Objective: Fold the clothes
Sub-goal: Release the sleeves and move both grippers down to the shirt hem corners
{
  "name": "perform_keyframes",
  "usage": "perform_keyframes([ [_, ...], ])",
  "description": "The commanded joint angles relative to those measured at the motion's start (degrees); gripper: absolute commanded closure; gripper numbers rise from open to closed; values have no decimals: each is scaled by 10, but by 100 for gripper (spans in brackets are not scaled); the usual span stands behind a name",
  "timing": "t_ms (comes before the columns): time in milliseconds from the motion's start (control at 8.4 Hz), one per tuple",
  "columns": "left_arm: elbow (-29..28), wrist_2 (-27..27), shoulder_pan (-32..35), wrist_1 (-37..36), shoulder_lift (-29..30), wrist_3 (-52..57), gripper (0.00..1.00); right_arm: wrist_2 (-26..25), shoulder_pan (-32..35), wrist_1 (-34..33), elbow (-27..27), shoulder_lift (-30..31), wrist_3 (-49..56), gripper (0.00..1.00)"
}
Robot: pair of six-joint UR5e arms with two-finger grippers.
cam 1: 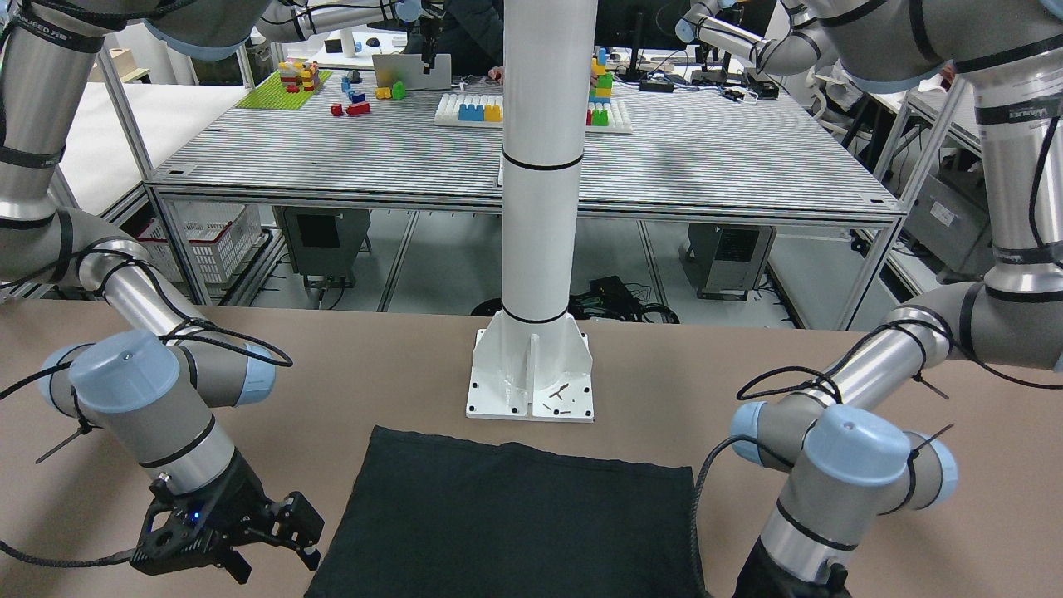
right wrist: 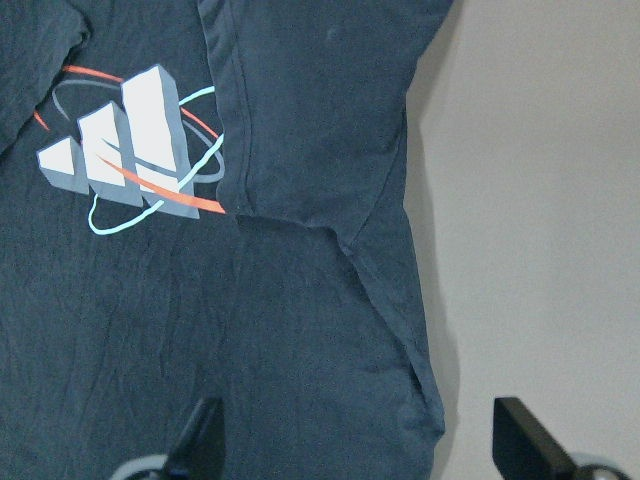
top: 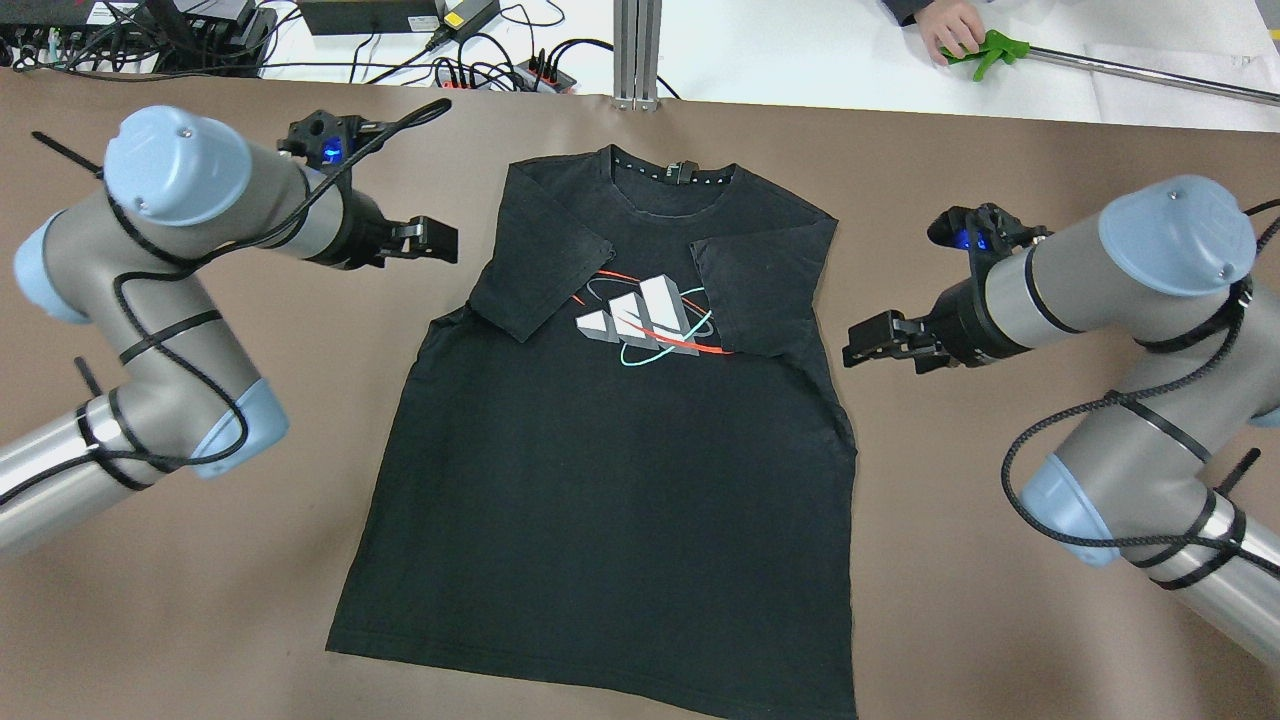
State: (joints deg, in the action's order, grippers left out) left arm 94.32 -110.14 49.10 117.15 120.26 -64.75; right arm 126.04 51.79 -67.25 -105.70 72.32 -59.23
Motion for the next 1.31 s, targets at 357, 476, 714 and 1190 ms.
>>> perform_keyframes([
  [357, 134, -50, -38, 76, -176, -91, 6, 29, -88, 27, -91, 101, -87, 6],
  [476, 133, -28, -55, 76, -181, -89, 6, 15, -124, 53, -90, 110, -117, 6],
  [714, 133, -9, -69, 76, -181, -82, 6, -11, -178, 104, -97, 143, -165, 6],
  [1190, 139, -13, -69, 86, -196, -72, 6, -14, -217, 228, -94, 238, -187, 6],
])
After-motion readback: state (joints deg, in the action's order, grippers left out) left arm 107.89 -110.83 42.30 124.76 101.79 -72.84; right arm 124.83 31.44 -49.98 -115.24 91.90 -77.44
